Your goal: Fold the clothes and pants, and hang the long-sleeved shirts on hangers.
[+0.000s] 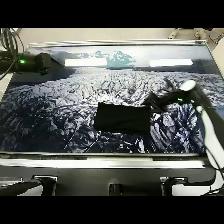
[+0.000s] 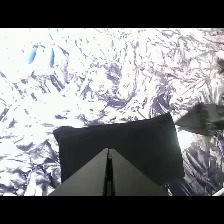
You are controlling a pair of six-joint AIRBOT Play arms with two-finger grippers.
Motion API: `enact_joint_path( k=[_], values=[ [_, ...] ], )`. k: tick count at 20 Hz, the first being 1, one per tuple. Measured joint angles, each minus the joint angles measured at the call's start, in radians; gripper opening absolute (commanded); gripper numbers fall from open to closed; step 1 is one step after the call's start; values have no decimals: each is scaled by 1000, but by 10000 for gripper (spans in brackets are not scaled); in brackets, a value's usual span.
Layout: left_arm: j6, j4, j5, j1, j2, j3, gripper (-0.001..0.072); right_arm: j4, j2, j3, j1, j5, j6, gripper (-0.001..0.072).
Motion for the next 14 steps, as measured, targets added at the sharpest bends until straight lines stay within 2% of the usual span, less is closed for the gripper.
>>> enact_joint_path(
  k=[2,6,10,11,12,13,14],
  values=[
    [1,0,-5,1,2,0,26,2,3,-81,-67,18,-48,625],
    [1,0,-6,2,3,0,25,135,-40,-201,-111,-4,-211,601],
    [-8,0,-8,2,3,0,25,279,-99,-238,-106,-47,-305,412],
    [-10,0,-9,2,3,0,26,304,-109,-241,-99,-63,-319,315],
    [-11,0,-9,2,3,0,26,319,-117,-244,-91,-77,-335,91],
    [-13,0,-9,2,3,0,26,328,-123,-244,-84,-86,-351,36],
    [-14,0,-9,2,3,0,26,346,-126,-238,-79,-76,-370,36]
  ],
)
